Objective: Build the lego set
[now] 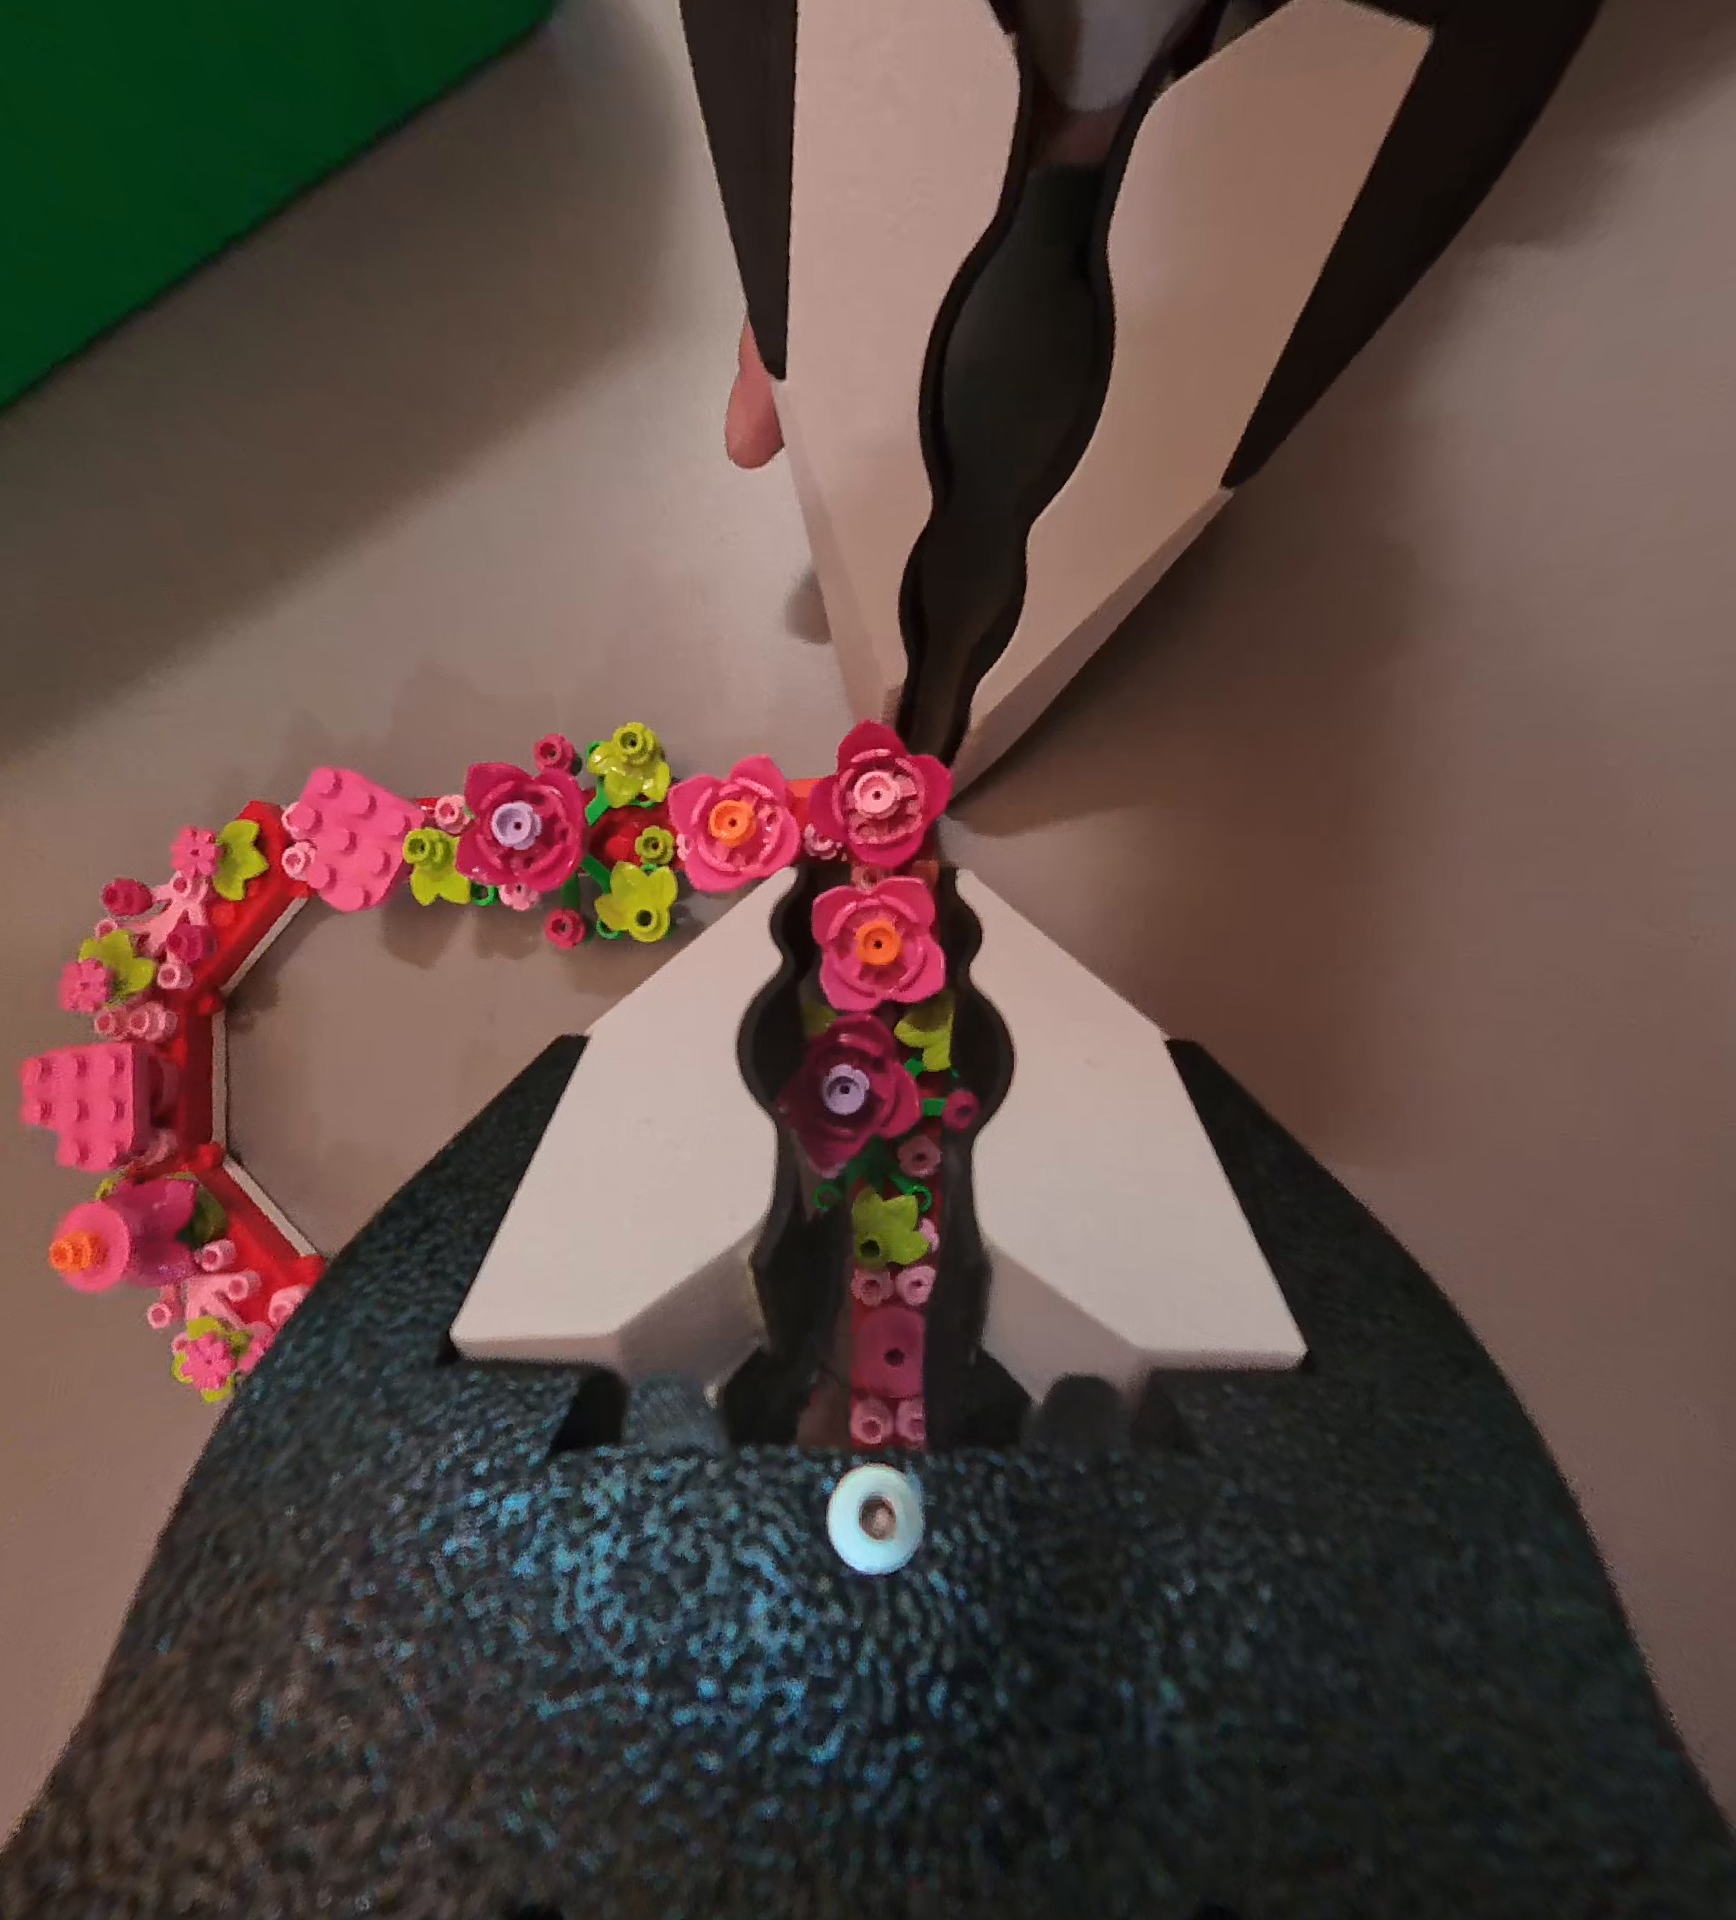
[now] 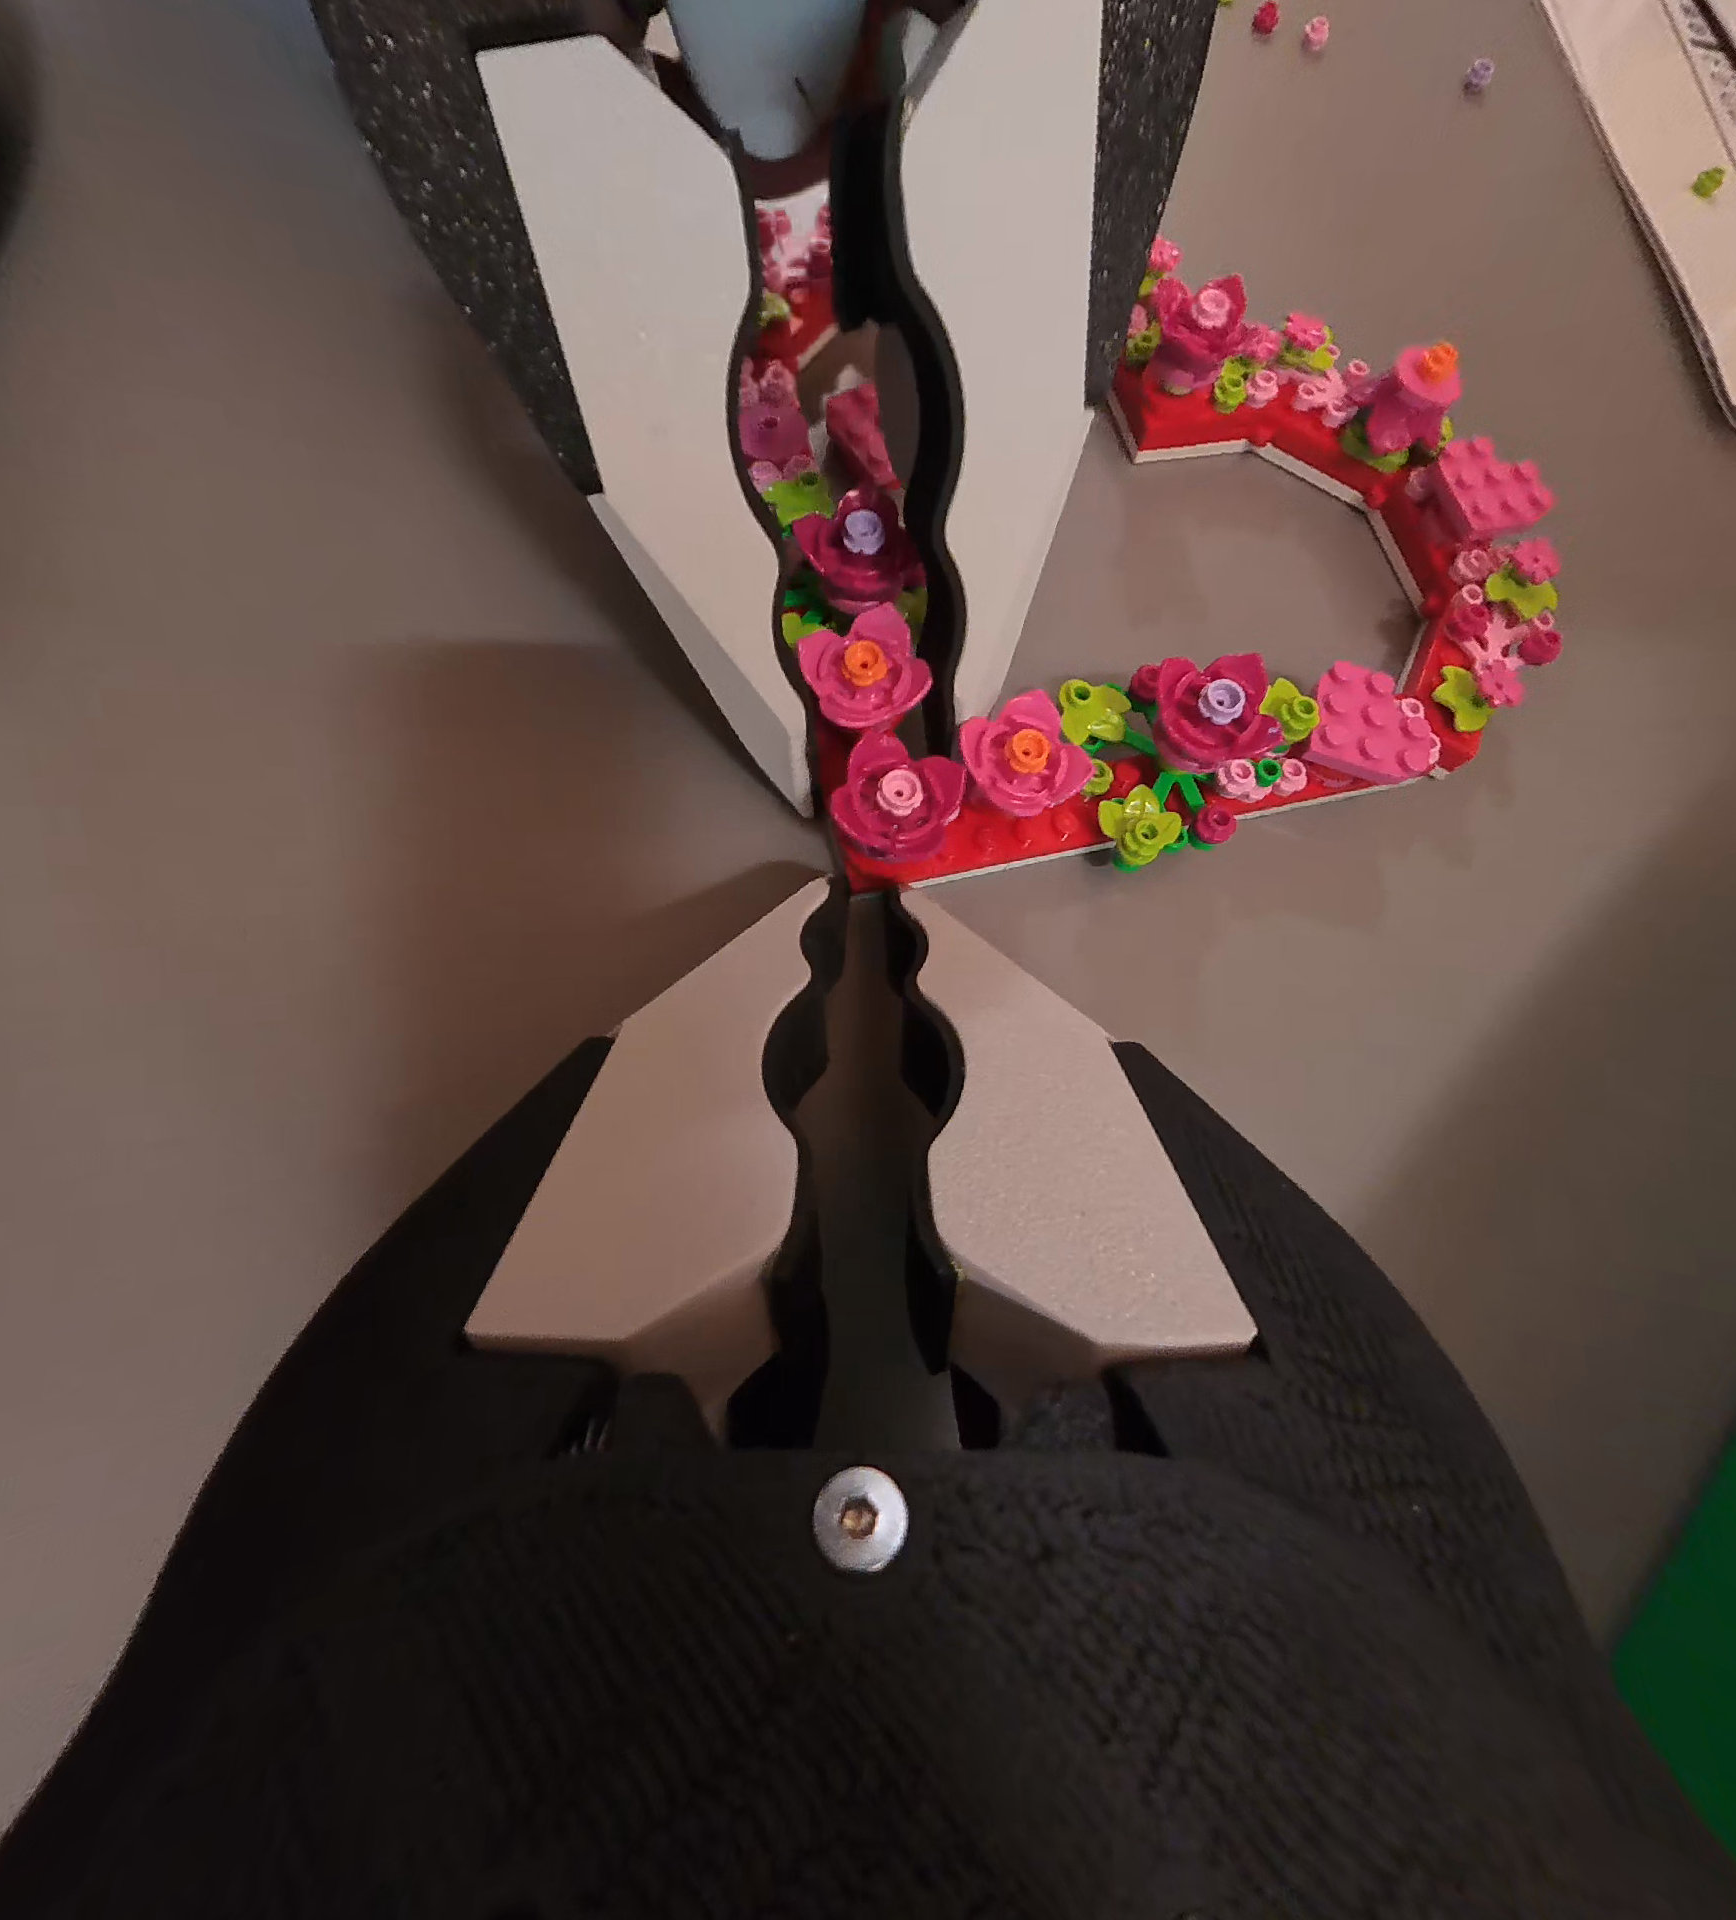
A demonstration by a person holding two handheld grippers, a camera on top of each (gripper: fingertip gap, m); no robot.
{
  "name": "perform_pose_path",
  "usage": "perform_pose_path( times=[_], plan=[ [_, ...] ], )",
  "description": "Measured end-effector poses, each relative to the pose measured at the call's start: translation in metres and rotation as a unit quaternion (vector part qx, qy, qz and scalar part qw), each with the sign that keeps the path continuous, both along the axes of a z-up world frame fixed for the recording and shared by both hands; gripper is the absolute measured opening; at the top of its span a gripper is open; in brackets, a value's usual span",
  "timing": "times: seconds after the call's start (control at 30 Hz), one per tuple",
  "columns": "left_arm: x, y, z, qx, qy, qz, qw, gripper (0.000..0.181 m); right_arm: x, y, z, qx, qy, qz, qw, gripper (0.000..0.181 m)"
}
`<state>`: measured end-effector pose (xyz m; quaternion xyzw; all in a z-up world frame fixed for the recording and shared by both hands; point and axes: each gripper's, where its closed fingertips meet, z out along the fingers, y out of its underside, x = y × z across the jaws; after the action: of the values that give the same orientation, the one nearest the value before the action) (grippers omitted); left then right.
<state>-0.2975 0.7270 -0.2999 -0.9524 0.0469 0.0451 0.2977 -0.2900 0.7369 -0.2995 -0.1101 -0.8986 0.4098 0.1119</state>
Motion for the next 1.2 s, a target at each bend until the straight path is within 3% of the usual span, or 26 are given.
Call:
perform_pose_path(
  times=[0.13, 0.33, 0.43, 0.63, 1.2],
  plan=[
    [-0.003, 0.000, 0.001, 0.011, 0.020, -0.003, 1.000, 0.021, 0.004, 0.000, 0.001, 0.003, 0.025, 0.021, 0.999, 0.008],
    [-0.006, 0.000, 0.008, 0.029, 0.019, 0.000, 0.999, 0.021, 0.001, 0.003, 0.009, 0.012, 0.153, 0.060, 0.986, 0.012],
    [-0.008, -0.002, 0.008, 0.027, 0.014, 0.002, 1.000, 0.021, -0.001, 0.001, 0.010, 0.015, 0.171, 0.060, 0.983, 0.011],
    [-0.007, -0.004, 0.005, 0.019, 0.008, -0.001, 1.000, 0.021, -0.005, 0.006, 0.006, 0.008, 0.095, 0.024, 0.995, 0.016],
    [-0.009, -0.005, 0.001, 0.007, 0.005, 0.008, 1.000, 0.028, -0.006, -0.002, 0.001, 0.001, 0.012, -0.023, 1.000, 0.012]
  ],
)
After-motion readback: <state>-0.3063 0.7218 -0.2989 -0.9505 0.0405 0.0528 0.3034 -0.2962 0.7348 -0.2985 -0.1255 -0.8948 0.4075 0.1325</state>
